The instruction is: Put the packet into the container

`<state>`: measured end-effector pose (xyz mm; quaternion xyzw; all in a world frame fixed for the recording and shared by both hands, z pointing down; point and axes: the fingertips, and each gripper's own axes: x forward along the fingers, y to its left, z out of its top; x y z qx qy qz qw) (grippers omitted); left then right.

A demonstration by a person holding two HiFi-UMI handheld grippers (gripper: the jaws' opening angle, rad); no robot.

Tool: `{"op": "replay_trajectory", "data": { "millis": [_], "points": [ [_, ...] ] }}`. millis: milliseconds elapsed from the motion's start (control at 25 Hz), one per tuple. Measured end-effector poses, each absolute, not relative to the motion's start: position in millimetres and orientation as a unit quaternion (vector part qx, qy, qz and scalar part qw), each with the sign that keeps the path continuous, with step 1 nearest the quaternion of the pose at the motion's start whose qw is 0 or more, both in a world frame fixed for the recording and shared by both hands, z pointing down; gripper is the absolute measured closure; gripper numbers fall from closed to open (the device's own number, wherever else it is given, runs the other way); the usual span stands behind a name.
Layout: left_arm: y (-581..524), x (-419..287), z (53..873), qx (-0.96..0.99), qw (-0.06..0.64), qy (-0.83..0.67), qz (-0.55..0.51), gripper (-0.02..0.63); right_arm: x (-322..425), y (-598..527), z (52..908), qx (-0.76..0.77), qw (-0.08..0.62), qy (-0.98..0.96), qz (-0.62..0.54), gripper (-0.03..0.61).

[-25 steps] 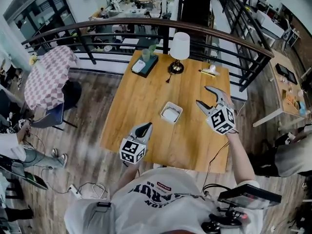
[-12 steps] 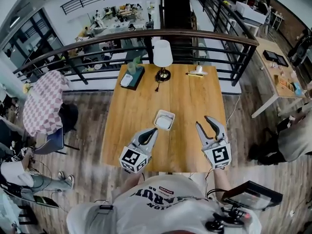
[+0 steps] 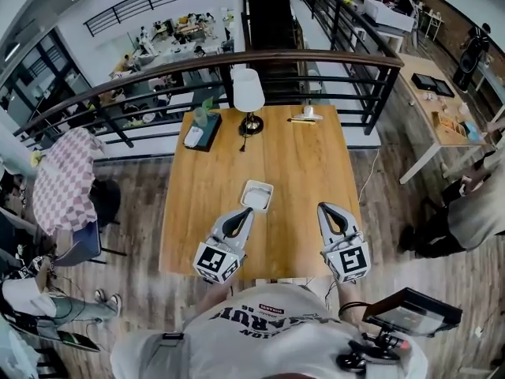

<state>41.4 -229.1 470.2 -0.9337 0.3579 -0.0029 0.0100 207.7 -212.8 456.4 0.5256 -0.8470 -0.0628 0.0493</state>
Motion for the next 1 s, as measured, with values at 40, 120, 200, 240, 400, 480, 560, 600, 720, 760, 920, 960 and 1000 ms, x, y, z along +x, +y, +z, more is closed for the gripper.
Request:
{"op": "replay_trajectory", "data": {
  "millis": [40, 120, 200, 240, 400, 480, 560, 600, 720, 760, 920, 960, 1000],
  "points": [
    [-229, 40, 472, -0.933, 0.007, 0.36, -0.004, 0.615, 208, -213, 457, 0.526, 0.051, -0.847, -0.063, 0.569],
    [-228, 39, 473, -0.931, 0.0, 0.365, -0.006, 0.614, 211, -211, 454, 0.53, 0.046, -0.845, -0.059, 0.569],
    [-223, 40, 470, -0.93, -0.005, 0.366, -0.008, 0.614, 216, -208, 452, 0.534, 0.031, -0.843, -0.049, 0.57],
    [-219, 41, 469, -0.93, -0.007, 0.366, -0.009, 0.614, 219, -205, 452, 0.536, 0.025, -0.843, -0.042, 0.569],
    [-212, 43, 468, -0.926, -0.014, 0.377, -0.008, 0.615, 222, -208, 456, 0.531, 0.031, -0.846, -0.036, 0.569],
    [-212, 50, 465, -0.924, -0.014, 0.382, -0.01, 0.614, 223, -210, 457, 0.526, 0.043, -0.849, -0.04, 0.57],
    [-215, 59, 461, -0.924, -0.012, 0.383, -0.009, 0.614, 226, -214, 456, 0.518, 0.045, -0.853, -0.037, 0.569],
    [-216, 63, 459, -0.924, -0.012, 0.383, -0.009, 0.614, 227, -216, 456, 0.515, 0.046, -0.855, -0.035, 0.569],
    [-219, 70, 457, -0.922, -0.014, 0.388, -0.012, 0.615, 227, -219, 457, 0.506, 0.055, -0.86, -0.028, 0.57],
    [-221, 71, 455, -0.92, -0.01, 0.392, -0.011, 0.614, 227, -222, 456, 0.503, 0.057, -0.862, -0.03, 0.569],
    [-225, 75, 456, -0.915, -0.009, 0.404, -0.003, 0.614, 232, -225, 459, 0.503, 0.064, -0.861, -0.04, 0.57],
    [-223, 76, 456, -0.915, -0.009, 0.403, -0.004, 0.614, 234, -224, 460, 0.507, 0.06, -0.859, -0.037, 0.57],
    [-220, 75, 457, -0.916, -0.007, 0.402, -0.006, 0.614, 236, -221, 460, 0.512, 0.057, -0.857, -0.034, 0.57]
  ]
}}
